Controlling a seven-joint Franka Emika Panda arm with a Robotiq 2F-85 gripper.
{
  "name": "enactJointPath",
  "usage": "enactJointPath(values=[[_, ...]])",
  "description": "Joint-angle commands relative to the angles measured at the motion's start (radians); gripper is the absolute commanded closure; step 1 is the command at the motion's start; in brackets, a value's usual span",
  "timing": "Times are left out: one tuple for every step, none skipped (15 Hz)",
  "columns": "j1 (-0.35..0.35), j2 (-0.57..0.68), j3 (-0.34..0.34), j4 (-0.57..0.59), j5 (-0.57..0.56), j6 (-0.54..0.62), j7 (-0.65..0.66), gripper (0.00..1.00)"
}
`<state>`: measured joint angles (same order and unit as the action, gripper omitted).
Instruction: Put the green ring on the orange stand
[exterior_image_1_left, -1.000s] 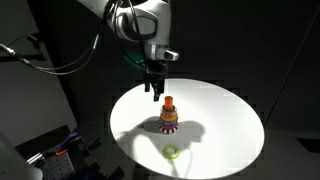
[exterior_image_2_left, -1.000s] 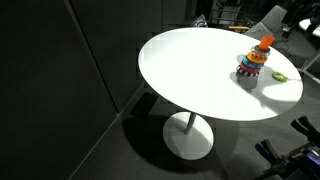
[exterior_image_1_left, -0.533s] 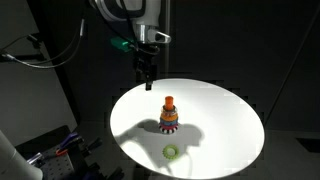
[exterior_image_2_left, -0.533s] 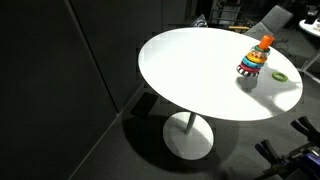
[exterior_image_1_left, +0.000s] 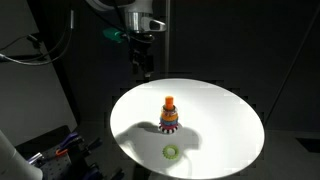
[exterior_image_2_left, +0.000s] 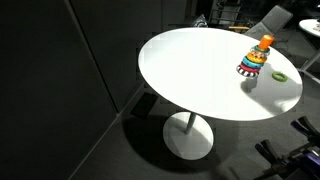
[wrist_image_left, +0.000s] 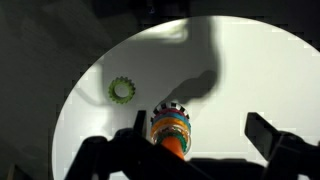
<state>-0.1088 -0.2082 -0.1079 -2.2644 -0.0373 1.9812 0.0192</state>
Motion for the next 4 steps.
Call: enactJointPath(values=[[-0.001,0.003,0.001,0.002,0.000,-0.002,-0.001,0.00],[-0.001,0.006,0.001,0.002,0.000,-0.002,-0.001,0.00],[-0.001,0.008,0.001,0.002,0.000,-0.002,-0.001,0.00],[-0.001,0.008,0.001,0.002,0.000,-0.002,-0.001,0.00]])
